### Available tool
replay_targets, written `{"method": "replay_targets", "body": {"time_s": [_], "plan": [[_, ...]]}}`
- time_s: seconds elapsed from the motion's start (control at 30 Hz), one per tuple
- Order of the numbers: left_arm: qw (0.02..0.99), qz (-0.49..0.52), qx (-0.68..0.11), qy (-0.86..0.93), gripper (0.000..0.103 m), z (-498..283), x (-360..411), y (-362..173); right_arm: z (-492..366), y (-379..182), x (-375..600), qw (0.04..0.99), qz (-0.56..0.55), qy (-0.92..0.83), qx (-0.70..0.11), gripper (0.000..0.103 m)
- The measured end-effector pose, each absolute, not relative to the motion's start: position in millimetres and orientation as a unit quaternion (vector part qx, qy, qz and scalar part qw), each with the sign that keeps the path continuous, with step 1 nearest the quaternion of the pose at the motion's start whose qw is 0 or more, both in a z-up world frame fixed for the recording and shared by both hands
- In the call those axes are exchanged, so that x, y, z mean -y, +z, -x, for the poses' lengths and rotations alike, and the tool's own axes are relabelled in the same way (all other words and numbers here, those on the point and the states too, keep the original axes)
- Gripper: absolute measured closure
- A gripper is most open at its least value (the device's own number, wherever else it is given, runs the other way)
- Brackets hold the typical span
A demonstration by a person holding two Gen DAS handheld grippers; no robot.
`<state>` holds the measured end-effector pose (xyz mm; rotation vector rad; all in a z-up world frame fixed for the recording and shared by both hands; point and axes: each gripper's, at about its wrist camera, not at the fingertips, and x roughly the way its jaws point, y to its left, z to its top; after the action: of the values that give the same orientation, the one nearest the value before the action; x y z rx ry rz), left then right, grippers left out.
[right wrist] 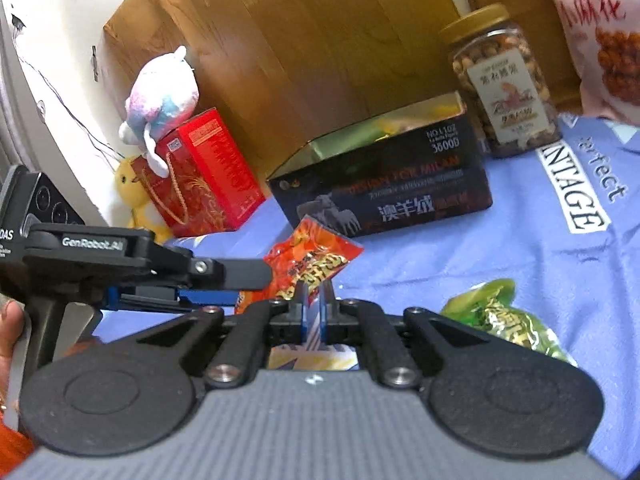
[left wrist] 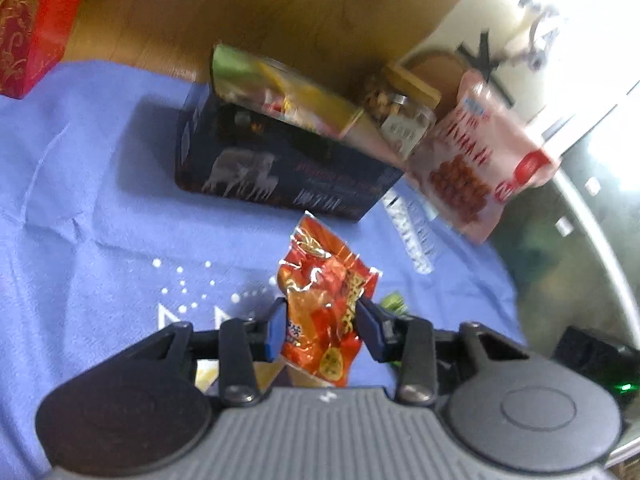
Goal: Organize snacks
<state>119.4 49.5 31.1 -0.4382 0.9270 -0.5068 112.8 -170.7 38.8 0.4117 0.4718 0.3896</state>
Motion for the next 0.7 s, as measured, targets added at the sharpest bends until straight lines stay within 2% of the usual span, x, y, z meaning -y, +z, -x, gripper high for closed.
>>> {"method": "replay_targets", "body": {"time_s": [0.1,0.2,0.27,0.37,0.5,0.53,0.57,0.6,0.67,0.7], "plan": [[0.836,0.19,-0.463,-0.226,0.06,-124.1,-48.3,20.3,-119.1,29.1,165.9,0.936,-0.178,0.162,-0.257,0.088],[0.838,0.216,-0.439,-0.242,0.06,-109.5,-72.1,27.6,-112.3,19.2,172.7,0.933,-0.184,0.14,-0.276,0.084],[0.845,0.221,-0.426,-0.236,0.059,-96.0,-89.1,32.3,-95.2,18.9,174.2,0.929,-0.191,0.169,-0.268,0.082],[0.846,0.236,-0.42,-0.227,0.059,-77.2,-108.9,32.7,-69.1,19.1,154.9,0.924,-0.141,0.233,-0.268,0.075],[0.842,0.253,-0.422,-0.222,0.058,-67.5,-118.3,26.9,-56.2,11.5,127.3,0.911,-0.104,0.279,-0.286,0.073],[0.841,0.255,-0.424,-0.222,0.058,-67.0,-119.0,24.8,-56.8,9.7,120.3,0.916,-0.088,0.274,-0.28,0.074],[0.84,0.257,-0.424,-0.219,0.058,-66.3,-119.1,23.7,-58.0,10.3,114.2,0.92,-0.078,0.27,-0.273,0.08],[0.841,0.259,-0.424,-0.217,0.059,-65.2,-118.1,23.6,-61.0,10.9,110.9,0.921,-0.076,0.267,-0.274,0.09],[0.841,0.26,-0.422,-0.217,0.058,-63.0,-117.6,25.3,-63.3,12.4,108.3,0.919,-0.073,0.272,-0.277,0.098],[0.841,0.26,-0.421,-0.218,0.058,-62.2,-116.7,25.8,-60.6,13.3,107.4,0.922,-0.058,0.267,-0.273,0.099]]}}
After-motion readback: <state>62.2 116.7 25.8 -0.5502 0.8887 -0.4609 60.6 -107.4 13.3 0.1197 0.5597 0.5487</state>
